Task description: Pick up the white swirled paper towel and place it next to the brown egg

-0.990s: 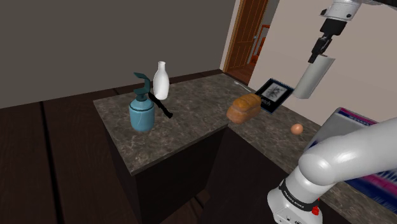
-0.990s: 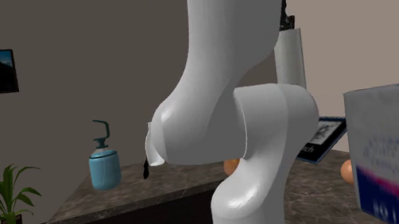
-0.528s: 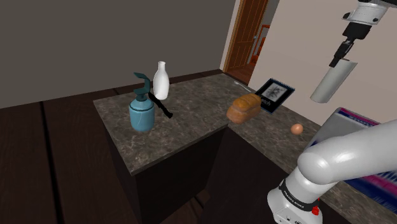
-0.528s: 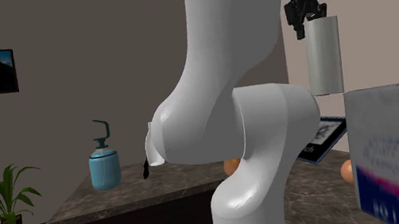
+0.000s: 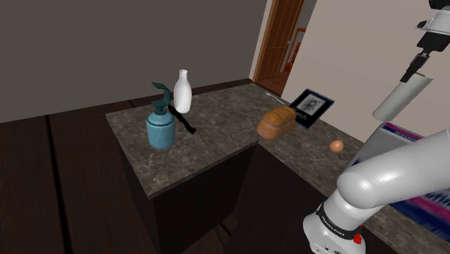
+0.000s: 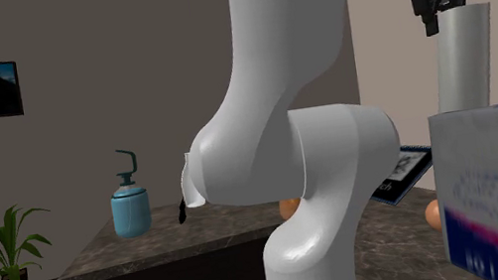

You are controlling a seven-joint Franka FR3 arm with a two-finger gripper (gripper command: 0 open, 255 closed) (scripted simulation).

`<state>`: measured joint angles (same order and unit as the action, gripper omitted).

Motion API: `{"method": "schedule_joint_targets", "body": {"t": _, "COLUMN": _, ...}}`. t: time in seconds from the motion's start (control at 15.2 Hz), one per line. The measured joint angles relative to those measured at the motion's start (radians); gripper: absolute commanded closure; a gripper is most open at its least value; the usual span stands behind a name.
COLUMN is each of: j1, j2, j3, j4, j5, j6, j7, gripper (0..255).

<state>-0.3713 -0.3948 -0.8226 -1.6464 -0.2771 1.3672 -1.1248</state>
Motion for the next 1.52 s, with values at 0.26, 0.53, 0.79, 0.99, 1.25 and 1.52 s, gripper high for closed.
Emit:
{"method": "schedule_joint_targets", "body": {"t": 0.26, "j1": 0.015, "j2": 0.074, "j3": -0.135, "j4": 0.085, "j5": 0.024, "j6": -0.002, "j7": -0.129, "gripper": 255}}
{"method": "schedule_joint_targets", "body": {"t": 0.53, "j1": 0.033, "j2": 0.137, "j3": -0.259, "j4": 0.127, "j5": 0.058, "j6": 0.017, "j7": -0.236, "gripper": 255}}
{"method": "schedule_joint_targets", "body": {"t": 0.79, "j1": 0.022, "j2": 0.113, "j3": -0.25, "j4": 0.06, "j5": 0.039, "j6": 0.07, "j7": -0.227, "gripper": 255}}
{"method": "schedule_joint_targets", "body": {"t": 0.99, "j1": 0.006, "j2": 0.083, "j3": -0.229, "j4": -0.002, "j5": 0.017, "j6": 0.11, "j7": -0.21, "gripper": 255}}
{"method": "schedule_joint_targets", "body": {"t": 1.25, "j1": -0.005, "j2": 0.062, "j3": -0.22, "j4": -0.066, "j5": 0.002, "j6": 0.159, "j7": -0.195, "gripper": 255}}
{"method": "schedule_joint_targets", "body": {"t": 1.52, "j1": -0.015, "j2": 0.045, "j3": -0.218, "j4": -0.133, "j5": -0.013, "j6": 0.214, "j7": -0.184, "gripper": 255}}
